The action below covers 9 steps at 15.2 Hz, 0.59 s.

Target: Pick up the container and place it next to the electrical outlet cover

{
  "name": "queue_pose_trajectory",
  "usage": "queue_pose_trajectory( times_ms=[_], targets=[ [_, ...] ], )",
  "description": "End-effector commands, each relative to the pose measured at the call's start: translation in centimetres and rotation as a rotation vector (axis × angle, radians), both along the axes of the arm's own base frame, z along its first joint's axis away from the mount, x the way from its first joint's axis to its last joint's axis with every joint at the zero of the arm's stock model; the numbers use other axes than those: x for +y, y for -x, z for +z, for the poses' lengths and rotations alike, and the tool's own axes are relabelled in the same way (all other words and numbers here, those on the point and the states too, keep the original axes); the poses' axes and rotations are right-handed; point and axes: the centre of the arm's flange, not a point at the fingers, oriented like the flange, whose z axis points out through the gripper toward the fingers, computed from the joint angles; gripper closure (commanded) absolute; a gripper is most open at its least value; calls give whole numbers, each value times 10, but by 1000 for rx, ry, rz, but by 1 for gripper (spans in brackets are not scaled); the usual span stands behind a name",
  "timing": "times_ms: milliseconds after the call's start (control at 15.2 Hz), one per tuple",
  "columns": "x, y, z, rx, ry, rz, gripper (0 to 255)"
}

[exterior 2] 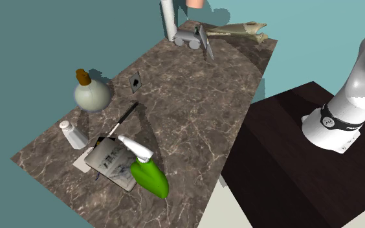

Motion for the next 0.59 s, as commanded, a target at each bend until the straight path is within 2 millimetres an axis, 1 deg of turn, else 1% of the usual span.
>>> queue_pose_trajectory(
  times_ms=[0, 528],
  targets=[
    [-3, 0, -10, 0, 0, 1, 255],
    [-3, 0, -53, 0, 0, 1, 255]
  ],
)
